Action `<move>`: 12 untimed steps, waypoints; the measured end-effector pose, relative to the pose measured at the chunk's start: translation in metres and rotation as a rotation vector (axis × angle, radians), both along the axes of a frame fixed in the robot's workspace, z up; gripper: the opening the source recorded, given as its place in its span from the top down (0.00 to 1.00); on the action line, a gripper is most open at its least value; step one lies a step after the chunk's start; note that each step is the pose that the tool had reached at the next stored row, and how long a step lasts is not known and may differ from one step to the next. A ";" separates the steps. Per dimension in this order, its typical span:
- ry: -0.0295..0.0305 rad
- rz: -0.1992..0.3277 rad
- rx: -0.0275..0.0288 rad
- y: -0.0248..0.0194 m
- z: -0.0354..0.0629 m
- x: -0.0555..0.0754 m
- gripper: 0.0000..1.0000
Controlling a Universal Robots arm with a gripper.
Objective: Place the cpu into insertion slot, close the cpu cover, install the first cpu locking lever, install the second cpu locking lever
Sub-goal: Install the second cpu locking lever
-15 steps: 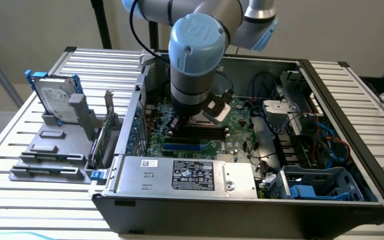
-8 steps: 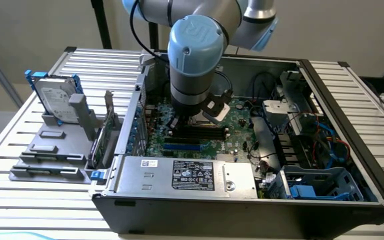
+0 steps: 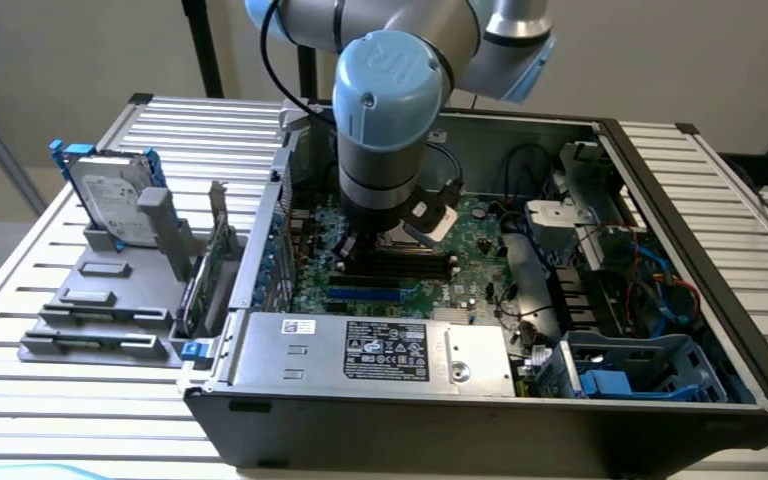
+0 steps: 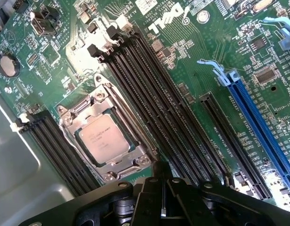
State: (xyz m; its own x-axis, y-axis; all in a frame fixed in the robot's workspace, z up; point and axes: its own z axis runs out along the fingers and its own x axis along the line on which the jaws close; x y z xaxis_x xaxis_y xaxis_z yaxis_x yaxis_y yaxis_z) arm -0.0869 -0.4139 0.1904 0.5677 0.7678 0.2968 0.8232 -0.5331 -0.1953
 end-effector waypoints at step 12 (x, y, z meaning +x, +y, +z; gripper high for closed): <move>-0.0010 0.000 -0.0200 0.0001 0.0168 -0.002 0.89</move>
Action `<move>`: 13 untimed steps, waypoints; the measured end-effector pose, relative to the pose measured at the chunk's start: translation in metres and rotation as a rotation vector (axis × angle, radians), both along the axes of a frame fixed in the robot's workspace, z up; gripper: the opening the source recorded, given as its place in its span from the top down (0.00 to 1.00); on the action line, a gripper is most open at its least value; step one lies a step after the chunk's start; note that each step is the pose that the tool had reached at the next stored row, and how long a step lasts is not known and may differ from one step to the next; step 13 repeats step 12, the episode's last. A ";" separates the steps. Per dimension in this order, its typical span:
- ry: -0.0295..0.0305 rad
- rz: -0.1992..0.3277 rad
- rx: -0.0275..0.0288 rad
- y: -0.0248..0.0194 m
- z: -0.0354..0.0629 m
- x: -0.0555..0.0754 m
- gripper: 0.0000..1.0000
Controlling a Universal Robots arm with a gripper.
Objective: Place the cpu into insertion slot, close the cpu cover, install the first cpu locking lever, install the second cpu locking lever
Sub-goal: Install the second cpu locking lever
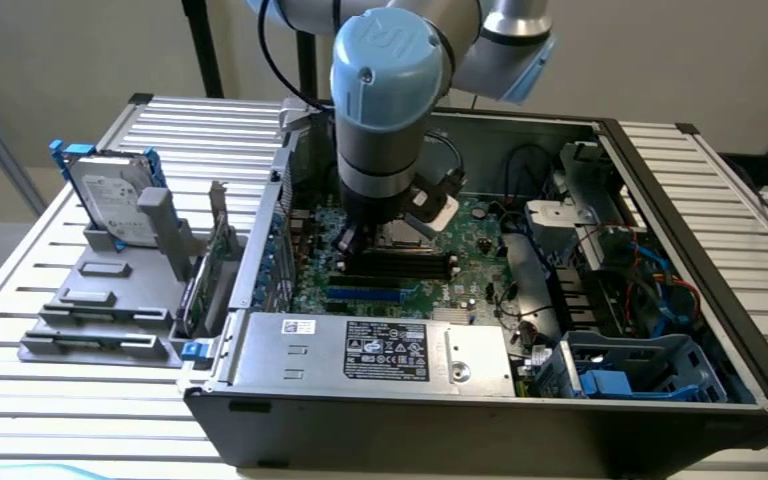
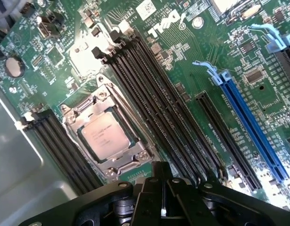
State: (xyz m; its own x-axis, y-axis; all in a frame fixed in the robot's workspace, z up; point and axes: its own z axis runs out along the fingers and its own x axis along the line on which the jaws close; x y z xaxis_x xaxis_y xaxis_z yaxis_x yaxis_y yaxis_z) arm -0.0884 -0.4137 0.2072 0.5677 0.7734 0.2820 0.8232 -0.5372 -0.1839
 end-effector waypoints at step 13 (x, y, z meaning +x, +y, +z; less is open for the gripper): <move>-0.0001 0.000 0.0002 0.0000 0.0189 -0.001 0.89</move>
